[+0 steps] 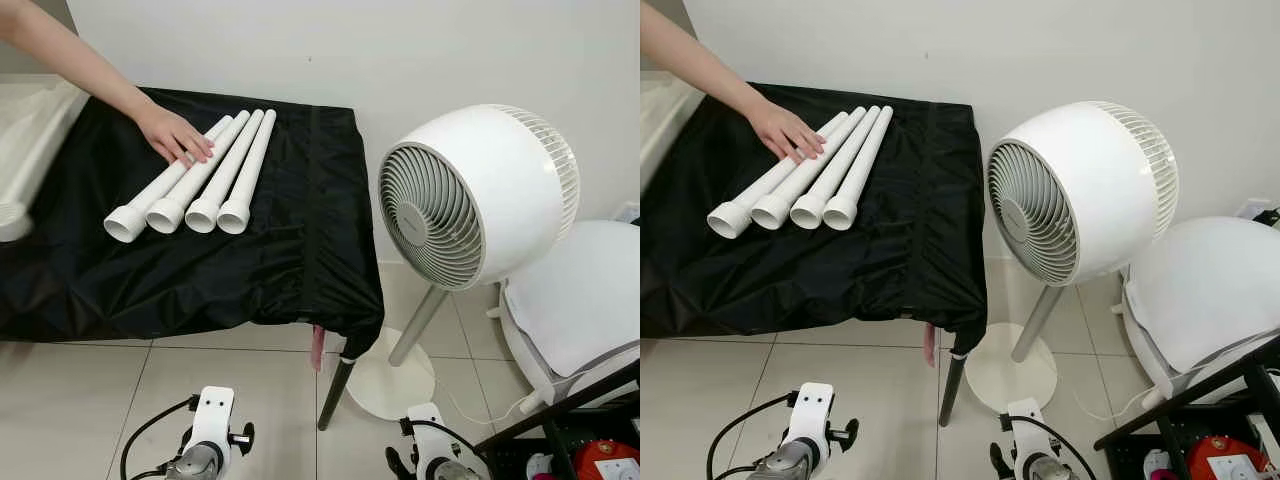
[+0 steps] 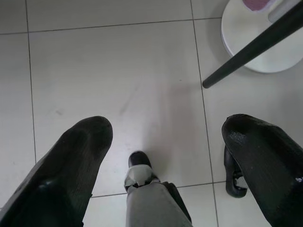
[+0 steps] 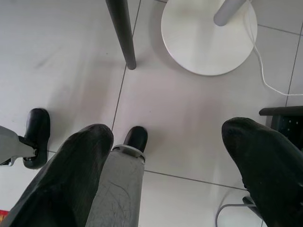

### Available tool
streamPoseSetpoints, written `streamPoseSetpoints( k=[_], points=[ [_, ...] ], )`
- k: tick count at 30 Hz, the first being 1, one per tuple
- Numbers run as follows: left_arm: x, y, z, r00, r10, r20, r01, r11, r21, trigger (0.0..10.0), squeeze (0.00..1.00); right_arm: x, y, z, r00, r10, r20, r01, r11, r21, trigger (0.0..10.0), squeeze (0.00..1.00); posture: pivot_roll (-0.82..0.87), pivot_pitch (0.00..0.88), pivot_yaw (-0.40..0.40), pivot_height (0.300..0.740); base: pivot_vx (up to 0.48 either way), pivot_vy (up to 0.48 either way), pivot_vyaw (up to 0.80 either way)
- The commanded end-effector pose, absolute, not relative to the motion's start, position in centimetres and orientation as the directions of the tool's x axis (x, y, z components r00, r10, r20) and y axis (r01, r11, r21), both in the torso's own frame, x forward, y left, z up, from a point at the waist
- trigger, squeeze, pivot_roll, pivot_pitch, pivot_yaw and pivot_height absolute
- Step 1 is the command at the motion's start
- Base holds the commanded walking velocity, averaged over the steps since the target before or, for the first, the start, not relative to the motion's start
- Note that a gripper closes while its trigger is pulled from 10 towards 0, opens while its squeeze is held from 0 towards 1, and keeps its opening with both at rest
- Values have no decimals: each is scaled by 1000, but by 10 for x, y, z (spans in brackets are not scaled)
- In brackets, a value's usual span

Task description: Building children table

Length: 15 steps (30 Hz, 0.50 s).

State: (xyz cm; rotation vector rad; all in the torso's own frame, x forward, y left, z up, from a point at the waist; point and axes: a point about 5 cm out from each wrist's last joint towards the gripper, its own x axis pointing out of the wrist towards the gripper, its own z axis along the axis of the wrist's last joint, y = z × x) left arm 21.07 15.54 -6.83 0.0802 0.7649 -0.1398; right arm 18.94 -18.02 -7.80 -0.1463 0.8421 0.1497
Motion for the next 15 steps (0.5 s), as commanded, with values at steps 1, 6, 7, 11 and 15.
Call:
streamPoseSetpoints(
  k=[1,6,7,11,15],
  points=[
    [206,155,-70,708,-122,-696,194,981,25,10000,0,182,-181,-82,637,75,-767,-187,981,-59,10000,0,117,8,-51,740,0,0,0],
    [204,158,-71,709,-110,-696,240,966,92,10000,0,180,-183,-83,636,69,-769,-181,981,-63,10000,0,112,10,-44,740,0,0,0],
    [202,160,-72,700,-101,-707,234,968,93,10000,0,179,-182,-83,637,72,-768,-182,982,-58,10000,0,108,7,-38,740,0,0,0],
    [201,161,-73,696,-94,-711,237,966,104,10000,0,179,-182,-83,638,73,-767,-185,981,-61,10000,0,108,7,-36,740,0,0,0],
    [203,162,-72,704,-80,-706,257,955,147,10000,0,180,-182,-82,646,63,-761,-188,979,-79,10000,0,107,2,-27,740,0,0,0]
  ],
)
